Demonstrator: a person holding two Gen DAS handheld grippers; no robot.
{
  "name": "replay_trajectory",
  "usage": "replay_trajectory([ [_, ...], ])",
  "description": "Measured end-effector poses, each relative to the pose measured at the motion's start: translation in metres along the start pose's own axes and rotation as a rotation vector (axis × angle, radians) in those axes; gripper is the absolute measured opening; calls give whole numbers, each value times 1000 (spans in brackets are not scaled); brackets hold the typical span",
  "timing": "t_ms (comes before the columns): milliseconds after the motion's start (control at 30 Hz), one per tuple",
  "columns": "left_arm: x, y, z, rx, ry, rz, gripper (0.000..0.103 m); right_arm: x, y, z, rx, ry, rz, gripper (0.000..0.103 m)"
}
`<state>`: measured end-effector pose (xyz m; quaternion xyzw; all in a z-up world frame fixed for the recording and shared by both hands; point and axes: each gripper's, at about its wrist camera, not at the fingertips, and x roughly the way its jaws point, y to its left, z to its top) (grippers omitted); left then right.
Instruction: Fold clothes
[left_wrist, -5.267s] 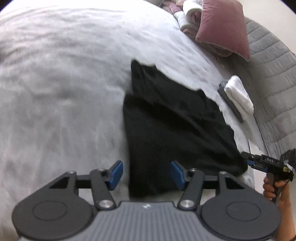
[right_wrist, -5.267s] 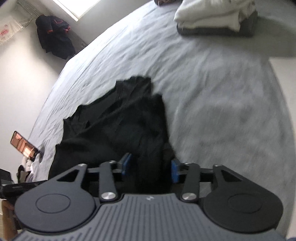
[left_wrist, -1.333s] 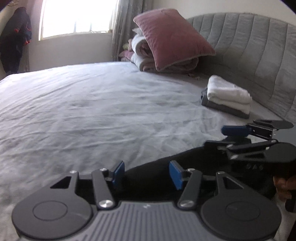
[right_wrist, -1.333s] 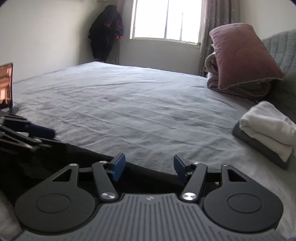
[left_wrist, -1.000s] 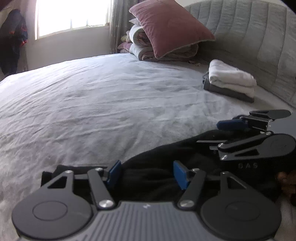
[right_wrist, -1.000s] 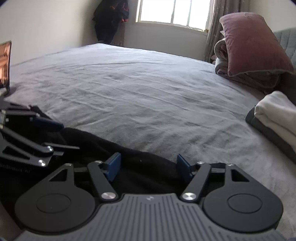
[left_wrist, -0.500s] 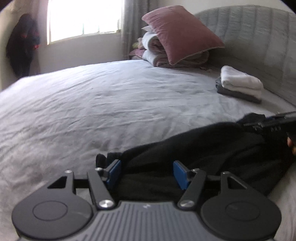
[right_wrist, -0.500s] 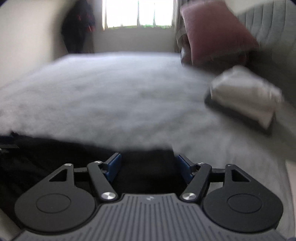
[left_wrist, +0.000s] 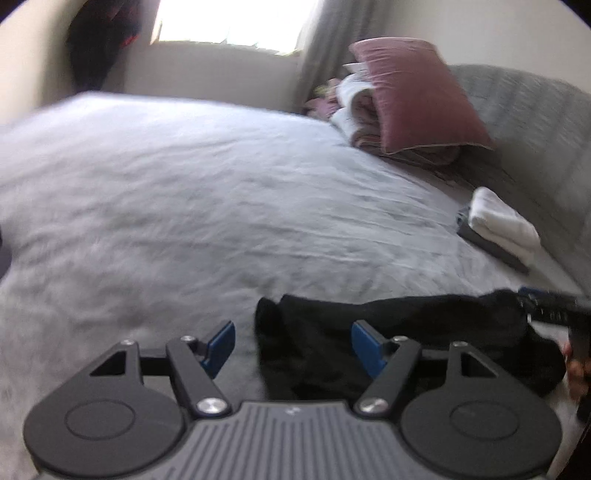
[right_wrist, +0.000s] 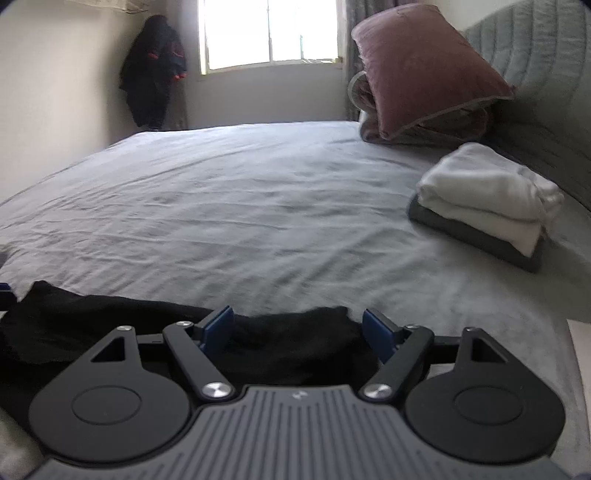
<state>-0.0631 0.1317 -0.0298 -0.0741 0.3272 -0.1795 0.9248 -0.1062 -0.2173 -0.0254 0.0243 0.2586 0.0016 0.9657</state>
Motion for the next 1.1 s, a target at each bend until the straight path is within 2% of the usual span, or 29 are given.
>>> replay_trajectory([
  [133, 7, 12, -3, -111, 57, -43, 69, -2, 18, 4, -49, -25, 38, 77],
  [200, 10, 16, -5, -159, 83, -67, 69, -3, 26, 5, -73, -38, 71, 70],
  [300, 13, 15, -9, -170, 104, -77, 68, -2, 34, 6, -83, -28, 123, 57],
  [333, 13, 14, -10, -176, 109, -85, 67, -2, 37, 6, -86, -24, 141, 48],
  [367, 14, 14, -11, -181, 115, -93, 65, -2, 40, 5, -93, -17, 155, 42],
  [467, 16, 10, -13, -167, 137, -114, 49, 1, 49, 1, -117, 6, 192, 34],
  [533, 18, 7, -15, -150, 151, -122, 42, 5, 56, -3, -144, 35, 206, 30],
  [600, 20, 5, -15, -133, 156, -115, 24, 9, 62, -8, -171, 66, 219, 28],
  [700, 20, 8, -15, -169, 166, -140, 14, 16, 72, -16, -212, 112, 238, 23],
  [867, 6, 2, -6, -185, 135, -180, 12, 19, 84, -19, -277, 132, 224, 22],
  [1000, -9, -14, 8, -173, 91, -216, 12, 21, 71, -13, -186, 154, 264, 22],
  [1033, -11, -19, 11, -171, 88, -222, 12, 22, 67, -11, -156, 159, 275, 24],
  [1067, -13, -23, 14, -168, 84, -228, 12, 22, 63, -10, -123, 166, 292, 30],
  [1100, -13, -29, 17, -163, 83, -232, 12, 22, 58, -8, -85, 173, 313, 30],
])
